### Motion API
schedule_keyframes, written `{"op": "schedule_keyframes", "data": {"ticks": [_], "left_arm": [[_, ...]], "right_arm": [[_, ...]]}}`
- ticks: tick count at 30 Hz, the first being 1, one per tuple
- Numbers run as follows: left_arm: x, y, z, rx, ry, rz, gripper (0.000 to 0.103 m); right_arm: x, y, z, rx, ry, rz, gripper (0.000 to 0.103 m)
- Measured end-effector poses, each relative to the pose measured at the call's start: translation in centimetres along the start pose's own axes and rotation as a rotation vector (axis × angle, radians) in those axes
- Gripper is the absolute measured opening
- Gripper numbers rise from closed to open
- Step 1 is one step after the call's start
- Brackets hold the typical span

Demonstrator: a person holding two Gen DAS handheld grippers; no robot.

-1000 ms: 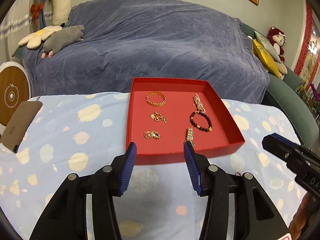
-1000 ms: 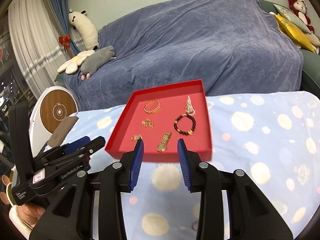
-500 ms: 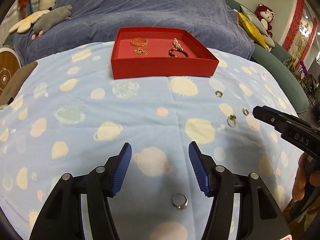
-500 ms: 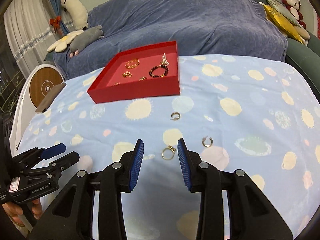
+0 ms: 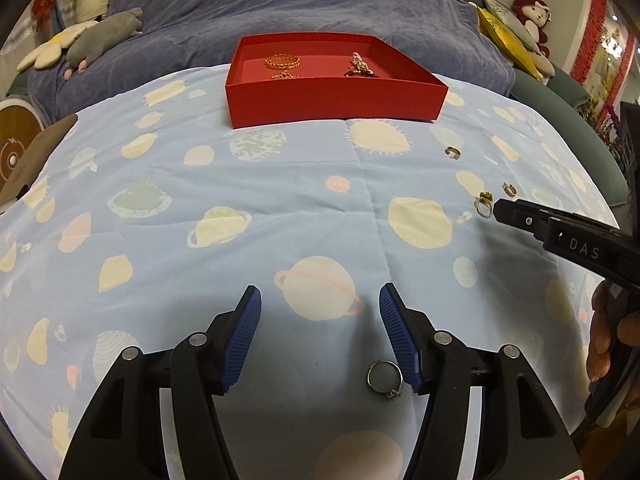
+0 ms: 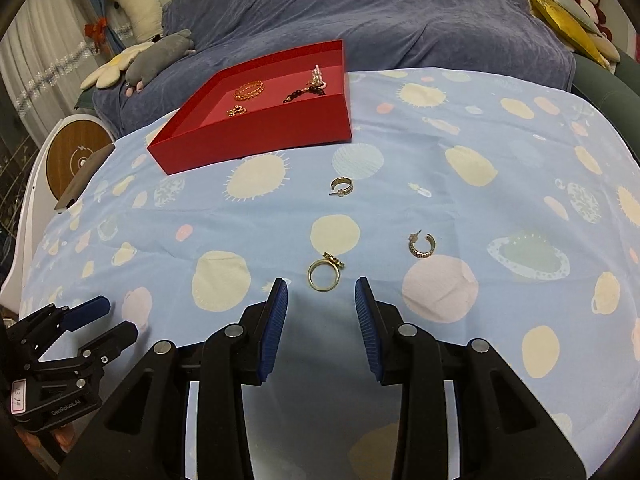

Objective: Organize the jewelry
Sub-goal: 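Grasp a gold ring with the right tool while the left tool grasps a silver stone ring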

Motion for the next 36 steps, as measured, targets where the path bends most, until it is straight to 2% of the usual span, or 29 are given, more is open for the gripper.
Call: {"op": "schedule_keyframes", "data": {"ticks": [9,11,13,18,19,30,32,36], "left_arm": [[0.1,0.2,-0.2,-0.006,0.020,0.004,0.059],[0.1,0.4,-0.3,-0.010,0.023,0.001,0.059],[0.2,0.7,-0.5,-0.014,0.033,0.000,0.059],[1.0,1.7,-0.9,-0.020,0.045,0.029,0.059],[1.1,2.0,-1.0,-0.023,0.046,0.037,0.059],[2.5,4.3,-0.8,-0.040,0.056,0.108,0.059],[2.9,4.5,-0.7,-0.042,0.065,0.118,0.058],[3.6,4.7,-0.6,-0.031,0.064,0.147,0.046]], "right_arm": [[-0.5,-0.4,1.8,0.005,0.029,-0.025,0.034],[-0.7,-0.5,1.9,0.015,0.040,-0.044,0.031],[-0.8,-0.7,2.0,0.019,0.046,-0.051,0.023],[-0.8,-0.7,2.0,0.025,0.058,-0.059,0.020],[-0.9,-0.8,1.8,0.029,0.054,-0.060,0.010],[-0.8,-0.3,-1.1,0.047,0.012,-0.058,0.009],[-0.7,-0.3,-1.6,0.052,0.004,-0.055,0.009],[-0.3,-0.3,-2.1,0.056,-0.001,-0.044,0.009]]}}
Point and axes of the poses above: each gripper's, at about its wrist camera, not at the fingertips, and z roughly the way its jaws point, x to its right, y to its underside, the point moved 8 cm from there along z, roughly the way its jaws point, and after that the axes turned 11 degrees about y, right-handed, at the moved point
